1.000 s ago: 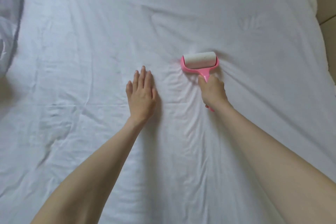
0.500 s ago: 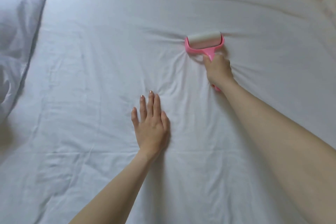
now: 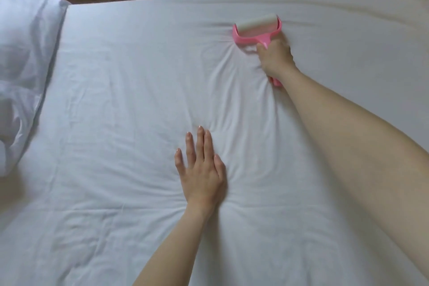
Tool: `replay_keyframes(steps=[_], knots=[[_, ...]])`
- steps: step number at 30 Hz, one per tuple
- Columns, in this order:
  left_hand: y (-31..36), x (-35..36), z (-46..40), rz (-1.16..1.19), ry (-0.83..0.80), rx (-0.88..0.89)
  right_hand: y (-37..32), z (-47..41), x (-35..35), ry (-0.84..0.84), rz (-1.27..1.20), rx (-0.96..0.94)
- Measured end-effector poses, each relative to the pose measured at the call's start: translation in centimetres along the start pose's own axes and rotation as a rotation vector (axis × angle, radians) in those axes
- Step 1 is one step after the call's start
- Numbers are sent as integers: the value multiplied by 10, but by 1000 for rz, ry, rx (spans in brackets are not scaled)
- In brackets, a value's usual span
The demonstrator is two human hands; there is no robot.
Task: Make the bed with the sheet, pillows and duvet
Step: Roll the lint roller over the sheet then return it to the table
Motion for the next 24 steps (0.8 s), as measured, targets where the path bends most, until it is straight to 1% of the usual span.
replay_keyframes(steps=[4, 9, 13, 17, 24], knots=[[-1, 2, 0, 6, -14, -5, -8, -10, 1, -9, -8, 1], [-1, 3, 2, 0, 17, 6, -12, -19, -5, -4, 29, -24], [0, 4, 2, -9, 33, 10, -23, -25, -3, 2, 11, -42], [0, 5, 1, -5, 43, 14, -32, -26, -1, 11, 12, -31], [0, 5, 1, -8, 42, 9, -26, -13, -2, -5, 32, 4]])
Point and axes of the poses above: each hand's wrist, its own z-axis away from the middle knuckle, its own x-axis out of the palm, y = z × x, the point moved 8 cm from there along -z, towards the middle knuckle, and after that the axes turned 8 degrees about x, right-handed, at the moved point
